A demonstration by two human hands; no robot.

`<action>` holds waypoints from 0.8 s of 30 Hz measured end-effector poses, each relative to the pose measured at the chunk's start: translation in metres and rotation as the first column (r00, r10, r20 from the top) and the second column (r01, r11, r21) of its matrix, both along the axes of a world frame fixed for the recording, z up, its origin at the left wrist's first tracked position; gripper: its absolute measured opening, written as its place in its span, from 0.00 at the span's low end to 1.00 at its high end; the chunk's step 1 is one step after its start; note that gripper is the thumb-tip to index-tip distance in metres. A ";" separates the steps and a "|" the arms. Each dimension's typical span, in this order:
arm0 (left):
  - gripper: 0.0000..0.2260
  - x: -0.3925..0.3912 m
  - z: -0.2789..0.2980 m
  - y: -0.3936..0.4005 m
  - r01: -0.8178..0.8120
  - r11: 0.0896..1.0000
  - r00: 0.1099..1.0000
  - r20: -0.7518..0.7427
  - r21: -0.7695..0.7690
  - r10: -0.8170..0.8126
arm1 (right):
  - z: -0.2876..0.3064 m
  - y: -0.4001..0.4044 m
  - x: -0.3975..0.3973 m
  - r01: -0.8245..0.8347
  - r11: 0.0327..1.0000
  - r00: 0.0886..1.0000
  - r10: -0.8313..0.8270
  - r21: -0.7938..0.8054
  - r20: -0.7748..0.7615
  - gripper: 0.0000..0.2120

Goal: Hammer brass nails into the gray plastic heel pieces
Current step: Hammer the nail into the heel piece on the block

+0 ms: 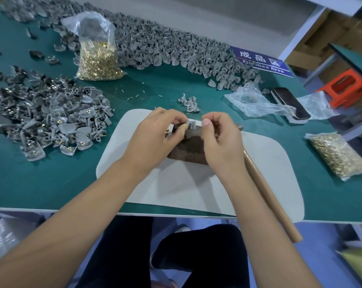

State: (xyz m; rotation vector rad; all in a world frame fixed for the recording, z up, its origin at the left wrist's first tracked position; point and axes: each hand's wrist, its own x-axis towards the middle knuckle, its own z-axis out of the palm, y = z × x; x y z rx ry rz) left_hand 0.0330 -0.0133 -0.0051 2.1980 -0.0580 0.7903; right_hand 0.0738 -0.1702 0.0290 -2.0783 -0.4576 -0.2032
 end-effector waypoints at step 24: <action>0.05 0.008 -0.005 -0.001 0.009 0.999 1.000 0.016 -0.050 -0.008 | -0.001 -0.002 0.022 0.013 0.964 0.970 0.051 0.264 -0.236 0.05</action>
